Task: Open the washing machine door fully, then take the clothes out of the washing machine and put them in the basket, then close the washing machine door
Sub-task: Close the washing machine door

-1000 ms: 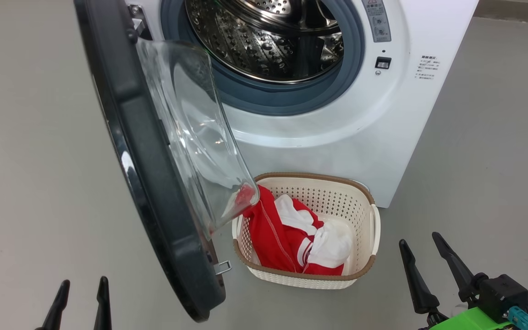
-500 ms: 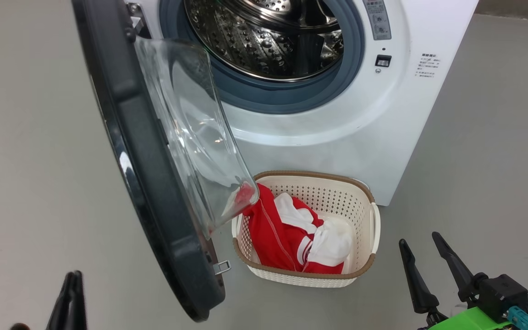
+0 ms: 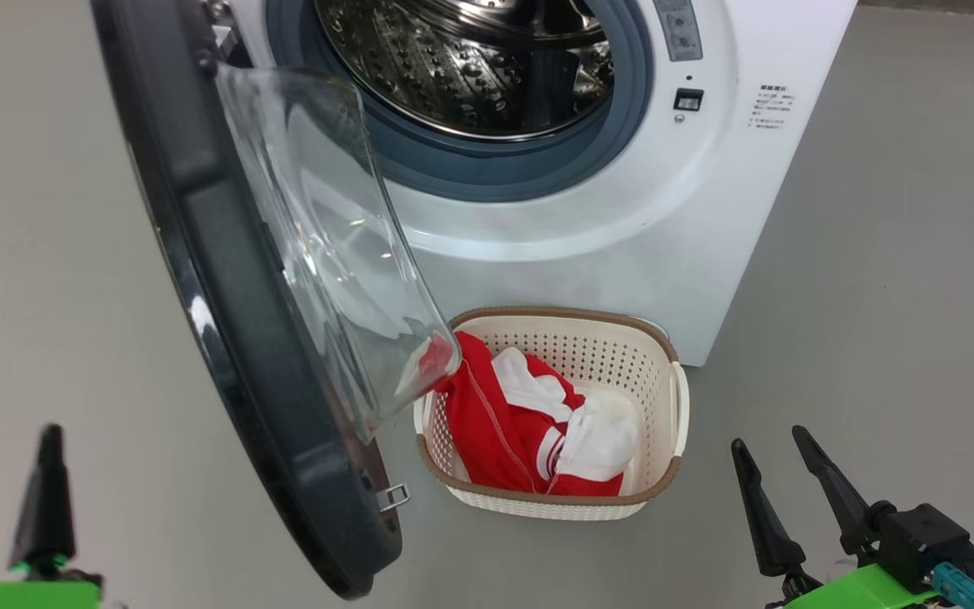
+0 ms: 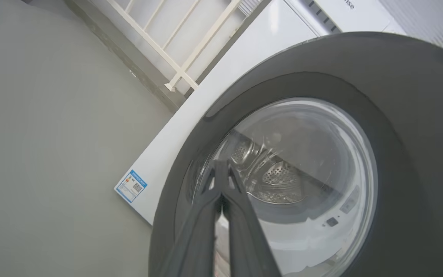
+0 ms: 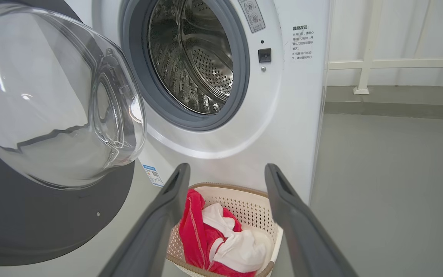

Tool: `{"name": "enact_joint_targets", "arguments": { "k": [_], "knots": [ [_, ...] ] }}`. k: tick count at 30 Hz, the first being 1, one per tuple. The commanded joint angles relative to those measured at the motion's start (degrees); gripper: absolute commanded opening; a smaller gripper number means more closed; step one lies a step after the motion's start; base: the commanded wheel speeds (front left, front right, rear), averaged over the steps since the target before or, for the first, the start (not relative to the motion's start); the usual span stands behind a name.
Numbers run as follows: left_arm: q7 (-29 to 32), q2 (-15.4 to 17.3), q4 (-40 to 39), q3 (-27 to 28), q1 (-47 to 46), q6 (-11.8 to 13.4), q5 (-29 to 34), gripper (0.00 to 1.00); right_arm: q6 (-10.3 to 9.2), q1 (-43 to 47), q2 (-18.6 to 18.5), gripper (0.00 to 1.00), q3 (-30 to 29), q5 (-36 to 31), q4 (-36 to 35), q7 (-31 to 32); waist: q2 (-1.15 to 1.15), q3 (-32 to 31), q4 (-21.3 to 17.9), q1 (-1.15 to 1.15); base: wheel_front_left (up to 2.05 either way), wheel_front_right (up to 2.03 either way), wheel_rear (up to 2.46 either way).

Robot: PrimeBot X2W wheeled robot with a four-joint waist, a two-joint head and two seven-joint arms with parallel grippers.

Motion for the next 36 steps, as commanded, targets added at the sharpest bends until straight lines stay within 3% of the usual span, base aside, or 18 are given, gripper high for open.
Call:
{"name": "enact_joint_targets", "arguments": {
  "k": [1, 6, 10, 14, 26, 36],
  "knots": [
    [-0.69, 4.75, -2.71, 1.29, -3.17, -0.32, -7.57, 0.00, 0.37, -1.98, -0.29, 1.00, 1.33, 0.06, -1.34, -0.37, 0.00, 0.53, -0.51, 0.00, 0.00, 0.00, 0.00],
    [2.26, 9.24, -6.97, 0.26, -4.25, -0.32, -24.90, 0.00, 0.37, -2.25, -0.21, 1.00, 1.16, -0.04, -1.45, -0.37, 0.00, 1.16, -1.17, 0.00, 0.00, 0.00, 0.00],
    [12.81, 10.68, -10.90, 2.84, -3.97, -0.32, -37.07, 0.00, 0.37, -2.38, -0.10, 1.00, 1.32, -0.08, -1.42, -0.37, 0.00, 1.42, -1.81, 0.00, 0.00, 0.00, 0.00],
    [24.90, 11.04, -12.70, 5.79, -3.20, -0.32, -42.47, 0.00, 0.37, -2.52, -0.01, 1.00, 1.46, -0.17, -1.37, -0.37, 0.00, 1.65, -2.31, 0.00, 0.00, 0.00, 0.00],
    [54.87, 5.78, -14.78, 14.09, -1.70, -0.32, -46.79, 0.00, 0.37, -2.47, 0.11, 1.00, 1.86, -0.19, -1.16, -0.37, 0.00, 1.52, -3.07, 0.00, 0.00, 0.00, 0.00],
    [64.02, 1.04, -14.37, 17.47, -4.37, -0.32, -42.13, 0.00, 0.37, -2.85, 0.16, 1.00, 2.21, -0.26, -1.42, -0.37, 0.00, 2.43, -4.26, 0.00, 0.00, 0.00, 0.00]
  ]
}}
